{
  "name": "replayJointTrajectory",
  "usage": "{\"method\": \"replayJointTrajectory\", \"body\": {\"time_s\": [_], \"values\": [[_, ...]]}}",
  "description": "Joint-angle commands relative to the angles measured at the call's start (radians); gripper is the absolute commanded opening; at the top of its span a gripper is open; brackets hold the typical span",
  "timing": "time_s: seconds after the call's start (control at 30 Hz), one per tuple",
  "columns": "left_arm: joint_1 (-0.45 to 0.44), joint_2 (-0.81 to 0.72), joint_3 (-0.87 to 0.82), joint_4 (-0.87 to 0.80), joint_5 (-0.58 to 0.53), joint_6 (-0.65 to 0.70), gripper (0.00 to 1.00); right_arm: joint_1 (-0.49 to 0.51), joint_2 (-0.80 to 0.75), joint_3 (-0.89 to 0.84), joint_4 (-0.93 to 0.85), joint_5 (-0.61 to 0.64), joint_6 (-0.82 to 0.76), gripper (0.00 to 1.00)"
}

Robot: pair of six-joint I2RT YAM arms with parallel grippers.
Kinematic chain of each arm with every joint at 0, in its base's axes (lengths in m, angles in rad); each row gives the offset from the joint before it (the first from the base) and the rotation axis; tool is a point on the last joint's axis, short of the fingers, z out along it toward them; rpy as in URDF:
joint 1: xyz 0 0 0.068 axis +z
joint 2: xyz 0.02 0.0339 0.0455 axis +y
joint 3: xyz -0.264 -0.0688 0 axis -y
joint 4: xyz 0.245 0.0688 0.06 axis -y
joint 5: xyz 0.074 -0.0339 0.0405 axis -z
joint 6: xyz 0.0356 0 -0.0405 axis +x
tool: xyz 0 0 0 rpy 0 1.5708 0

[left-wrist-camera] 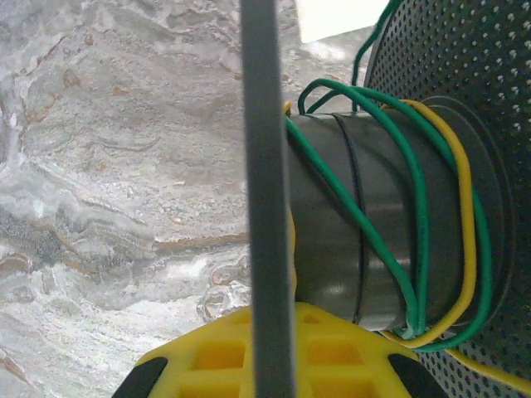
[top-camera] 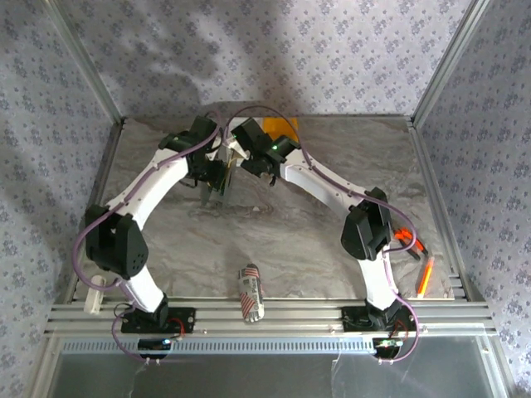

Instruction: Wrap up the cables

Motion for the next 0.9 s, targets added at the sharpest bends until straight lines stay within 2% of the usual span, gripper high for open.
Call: {"method": "replayJointTrajectory", "body": {"time_s": [0.0,0.23,0.33,0.5,0.6,0.8,0.87], "values": [[-0.006,-0.104,-0.025,-0.027,-0.070,0.112,0.00,-0.078,-0.140,0.038,0.130,0.021,0.005,0.00],[-0.060,-0.153,-0.083,-0.042,0.000,0.174,0.00,-0.158,-0.137,0.015,0.092,-0.101,0.013,0.00],[-0.089,-0.202,-0.133,-0.029,0.045,0.263,0.00,-0.212,-0.113,0.019,0.084,-0.204,0.016,0.00],[-0.116,-0.291,-0.195,-0.043,0.151,0.437,0.00,-0.305,-0.049,0.070,0.015,-0.495,-0.021,0.00],[-0.117,-0.323,-0.215,-0.046,0.183,0.492,0.00,-0.333,-0.015,0.083,-0.018,-0.563,-0.062,0.00],[-0.117,-0.369,-0.238,-0.003,0.158,0.521,0.00,-0.368,-0.010,0.044,0.003,-0.637,-0.079,0.00],[-0.115,-0.383,-0.232,0.018,0.165,0.520,0.00,-0.373,-0.040,-0.017,0.048,-0.646,-0.065,0.07]]}}
